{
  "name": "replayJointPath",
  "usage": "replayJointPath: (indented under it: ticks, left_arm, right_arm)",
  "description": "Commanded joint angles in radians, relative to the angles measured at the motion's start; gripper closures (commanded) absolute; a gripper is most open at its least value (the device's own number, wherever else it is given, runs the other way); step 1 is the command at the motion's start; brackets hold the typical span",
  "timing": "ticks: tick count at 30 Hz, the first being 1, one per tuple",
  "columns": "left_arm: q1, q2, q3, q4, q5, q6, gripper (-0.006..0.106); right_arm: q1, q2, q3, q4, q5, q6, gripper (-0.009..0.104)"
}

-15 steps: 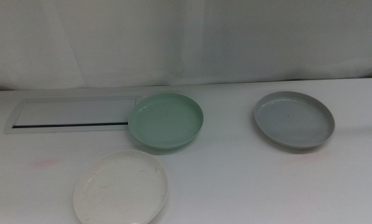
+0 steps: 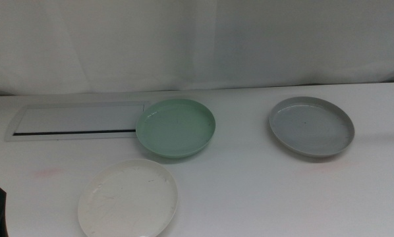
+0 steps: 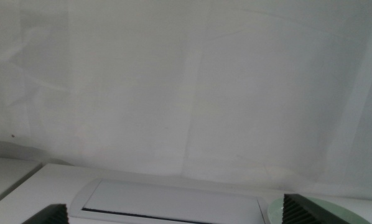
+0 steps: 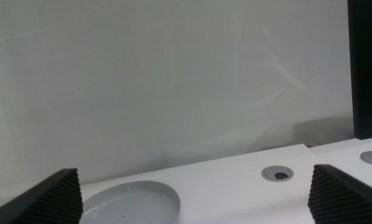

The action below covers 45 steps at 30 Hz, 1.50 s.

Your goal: Stack the three bowls on top of each other.

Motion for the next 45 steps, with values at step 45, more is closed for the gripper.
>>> replayJointPath:
  ticks: [45]
  left_arm:
    - [-0.162,1.074,-0.881,-0.085,0.913,-0.005,0.010]
  right_arm:
    - [-0.004,-0.003,0.040,0.043,-0.024,0.004,-0.008]
